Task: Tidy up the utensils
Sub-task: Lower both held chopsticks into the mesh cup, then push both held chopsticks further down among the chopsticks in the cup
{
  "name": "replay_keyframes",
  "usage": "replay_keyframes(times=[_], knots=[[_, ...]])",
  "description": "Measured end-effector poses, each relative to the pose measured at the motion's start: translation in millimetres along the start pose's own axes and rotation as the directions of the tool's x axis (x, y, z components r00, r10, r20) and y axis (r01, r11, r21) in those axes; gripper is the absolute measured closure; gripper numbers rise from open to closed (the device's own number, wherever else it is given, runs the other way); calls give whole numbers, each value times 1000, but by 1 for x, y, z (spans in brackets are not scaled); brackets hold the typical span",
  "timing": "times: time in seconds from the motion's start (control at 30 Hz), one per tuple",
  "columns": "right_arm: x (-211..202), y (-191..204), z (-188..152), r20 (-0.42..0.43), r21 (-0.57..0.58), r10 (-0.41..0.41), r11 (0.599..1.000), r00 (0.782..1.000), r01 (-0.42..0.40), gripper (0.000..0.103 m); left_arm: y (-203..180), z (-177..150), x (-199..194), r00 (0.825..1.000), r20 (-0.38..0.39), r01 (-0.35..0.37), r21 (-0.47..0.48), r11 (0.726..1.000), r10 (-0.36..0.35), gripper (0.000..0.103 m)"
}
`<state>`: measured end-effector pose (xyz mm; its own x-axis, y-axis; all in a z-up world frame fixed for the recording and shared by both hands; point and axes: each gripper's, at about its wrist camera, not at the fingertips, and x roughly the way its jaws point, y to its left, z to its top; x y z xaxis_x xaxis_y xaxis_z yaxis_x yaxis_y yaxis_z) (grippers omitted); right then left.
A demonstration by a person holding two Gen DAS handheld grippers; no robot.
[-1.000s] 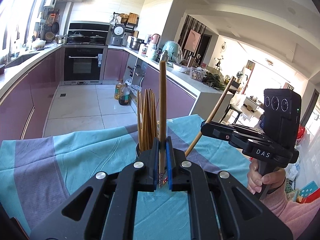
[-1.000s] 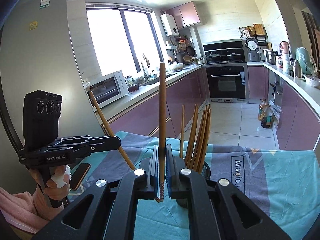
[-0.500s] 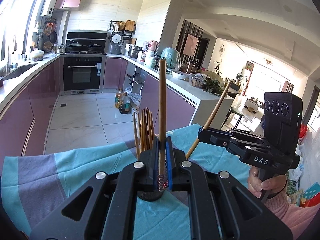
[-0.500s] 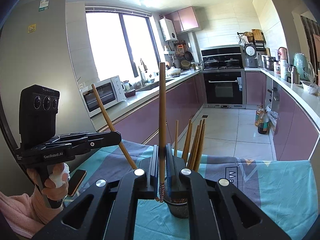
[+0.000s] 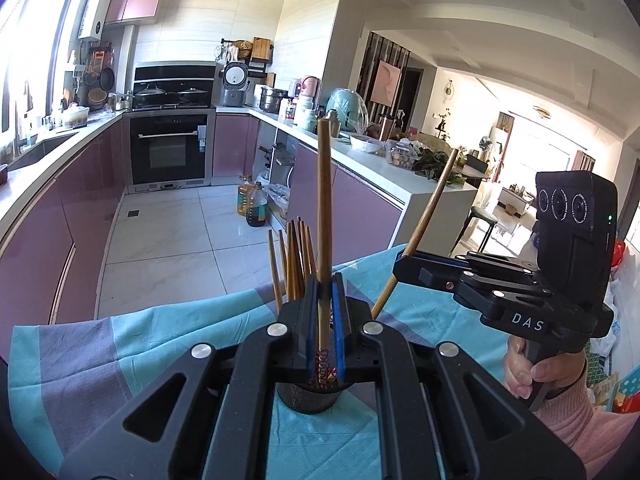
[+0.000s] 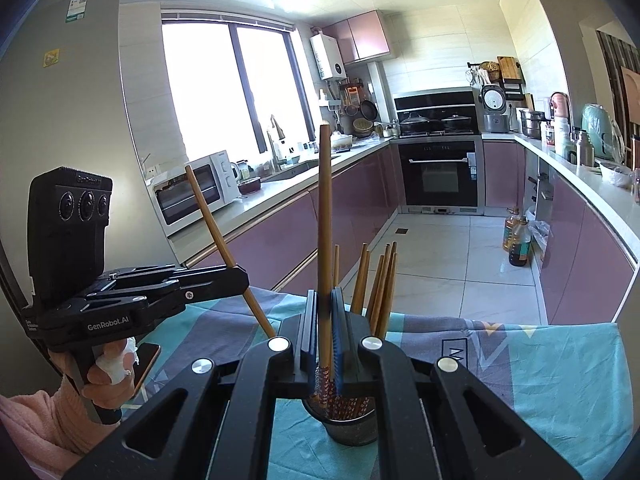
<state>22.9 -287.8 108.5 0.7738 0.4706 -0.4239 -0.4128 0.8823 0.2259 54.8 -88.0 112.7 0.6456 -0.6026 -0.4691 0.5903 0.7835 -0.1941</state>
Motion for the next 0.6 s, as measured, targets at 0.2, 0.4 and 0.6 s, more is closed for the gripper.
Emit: replay_keyframes(times=[0.2,0.4,0.6], knots=[[8,-2,-2,-20,8,-6,1000,1000,6,97,-4,-5,6,1000,-30,-9,5,1000,9,96],[14,-5,-4,-35,14,-7,1000,999,7,97,-7,-4,9,999,-50,-12,10,1000,13,96],[17,-7,-6,-45,19,-7,1000,999,8,97,-14,-3,7,998,-57,-21,26,999,22,96]])
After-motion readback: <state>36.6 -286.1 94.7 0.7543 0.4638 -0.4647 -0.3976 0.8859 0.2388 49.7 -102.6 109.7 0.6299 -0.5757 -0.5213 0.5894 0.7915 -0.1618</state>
